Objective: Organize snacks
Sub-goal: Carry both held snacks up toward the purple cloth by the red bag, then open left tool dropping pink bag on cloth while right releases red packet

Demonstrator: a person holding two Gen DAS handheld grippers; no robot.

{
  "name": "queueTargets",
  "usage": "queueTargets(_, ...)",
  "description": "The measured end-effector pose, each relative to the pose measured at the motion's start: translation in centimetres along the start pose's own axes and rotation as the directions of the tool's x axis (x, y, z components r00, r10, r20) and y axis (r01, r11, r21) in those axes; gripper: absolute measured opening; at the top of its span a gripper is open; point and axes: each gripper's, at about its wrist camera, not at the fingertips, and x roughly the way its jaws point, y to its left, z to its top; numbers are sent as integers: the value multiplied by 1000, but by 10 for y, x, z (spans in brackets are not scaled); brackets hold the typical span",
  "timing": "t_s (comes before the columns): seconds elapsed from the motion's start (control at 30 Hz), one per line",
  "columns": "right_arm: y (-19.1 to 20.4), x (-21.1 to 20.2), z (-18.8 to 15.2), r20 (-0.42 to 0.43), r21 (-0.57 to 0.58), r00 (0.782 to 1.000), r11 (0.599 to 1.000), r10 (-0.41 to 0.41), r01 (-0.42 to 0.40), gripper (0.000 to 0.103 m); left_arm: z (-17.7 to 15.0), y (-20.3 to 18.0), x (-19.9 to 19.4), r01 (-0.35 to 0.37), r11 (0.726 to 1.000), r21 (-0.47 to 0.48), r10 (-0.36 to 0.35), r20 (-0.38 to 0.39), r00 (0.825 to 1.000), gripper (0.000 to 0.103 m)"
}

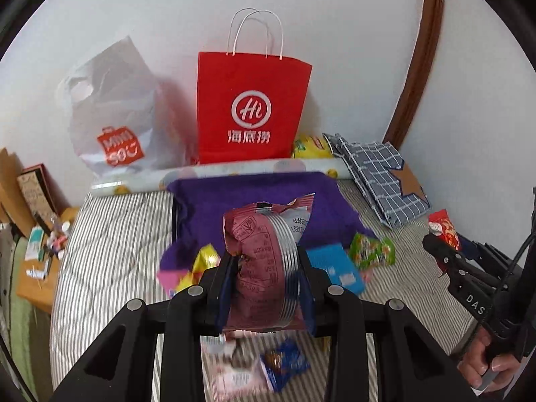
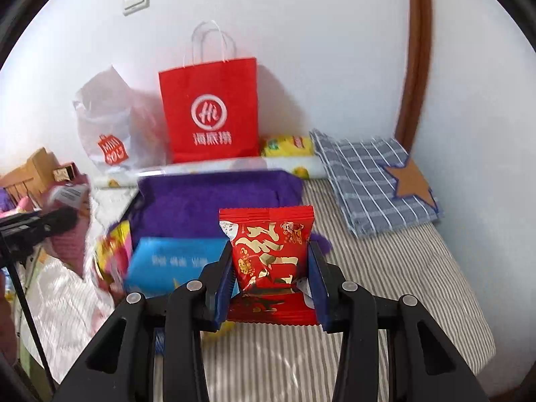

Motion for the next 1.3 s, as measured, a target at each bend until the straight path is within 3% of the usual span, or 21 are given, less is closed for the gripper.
queueTargets(0.33,15,56,75,26,-67,998,996,61,-59,41,60,16,39,-58,998,7,58,29,998,32)
queueTargets(0.5,14,98,104,-10,-100,992,987,125,-126,41,80,30,70,-90,996,2,90,6,996,32)
queueTargets(0.77,10,157,135,-12,-190,990,972,138,-138,40,111,49,119,-91,996,-21,90,-36,995,32)
queueTargets(0.9,5,185,140,-68,-166,984,971,162,-171,41,116,58,141,-96,995,-32,95,-49,994,32)
queueTargets(1.07,8,224,128,-180,-207,957,942,228,-264,41,109,76,176,-87,994,-70,79,-109,991,32)
queueTargets(1.3,2,264,117,-308,-212,922,927,235,-308,40,98,90,206,-110,991,-78,95,-182,979,32)
